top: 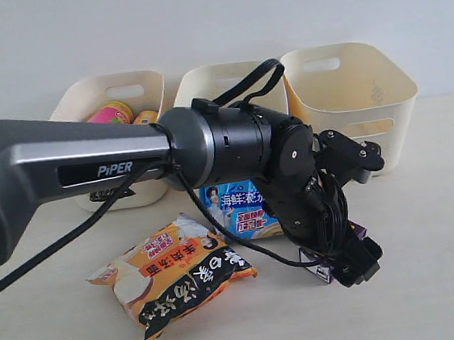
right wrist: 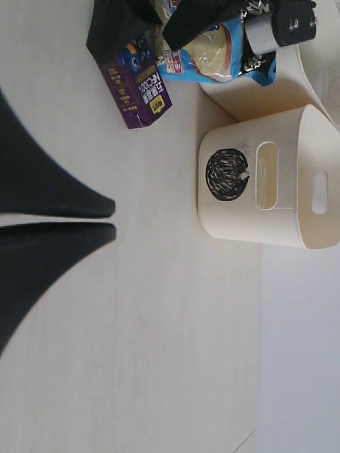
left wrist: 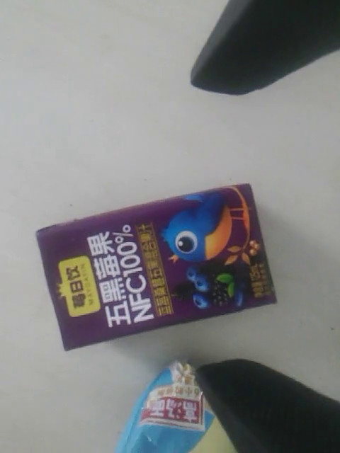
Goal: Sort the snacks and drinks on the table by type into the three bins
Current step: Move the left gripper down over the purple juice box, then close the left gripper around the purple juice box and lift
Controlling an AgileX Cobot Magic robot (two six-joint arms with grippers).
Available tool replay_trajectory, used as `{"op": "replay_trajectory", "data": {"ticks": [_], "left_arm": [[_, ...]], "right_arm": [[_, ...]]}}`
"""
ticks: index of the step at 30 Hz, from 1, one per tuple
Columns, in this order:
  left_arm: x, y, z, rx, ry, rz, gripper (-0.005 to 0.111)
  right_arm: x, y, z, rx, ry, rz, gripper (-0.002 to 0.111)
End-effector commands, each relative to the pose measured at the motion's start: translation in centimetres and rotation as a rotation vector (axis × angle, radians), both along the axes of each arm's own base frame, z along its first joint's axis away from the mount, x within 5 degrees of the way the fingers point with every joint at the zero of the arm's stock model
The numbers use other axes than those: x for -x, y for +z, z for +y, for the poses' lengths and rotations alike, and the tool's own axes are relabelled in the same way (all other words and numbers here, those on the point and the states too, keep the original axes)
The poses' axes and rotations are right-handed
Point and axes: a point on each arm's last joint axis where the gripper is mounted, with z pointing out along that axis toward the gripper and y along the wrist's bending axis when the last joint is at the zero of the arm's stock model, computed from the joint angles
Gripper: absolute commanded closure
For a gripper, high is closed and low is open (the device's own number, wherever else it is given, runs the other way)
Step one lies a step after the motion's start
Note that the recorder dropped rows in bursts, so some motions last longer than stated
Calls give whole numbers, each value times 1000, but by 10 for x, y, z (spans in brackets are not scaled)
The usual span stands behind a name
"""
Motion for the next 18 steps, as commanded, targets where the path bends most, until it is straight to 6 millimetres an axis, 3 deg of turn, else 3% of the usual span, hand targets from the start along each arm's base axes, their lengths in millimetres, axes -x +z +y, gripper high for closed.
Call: {"op": "replay_trajectory", "data": {"ticks": [1,8,13,18], "left_arm": [[1,-5,-2,7,24,9,14],[-2,-26,-5,-16,24,22,14],[-4,-27,-8,9,27,1,15],[-6,-26,-10,29,29,-15,23]], "right_arm": [[0,-1,0,0,-2,-9,108],[0,-1,0,0,-2,-9,108],[0,-1,0,0,-2,-9,108],[0,-1,0,0,-2,-9,108]]}}
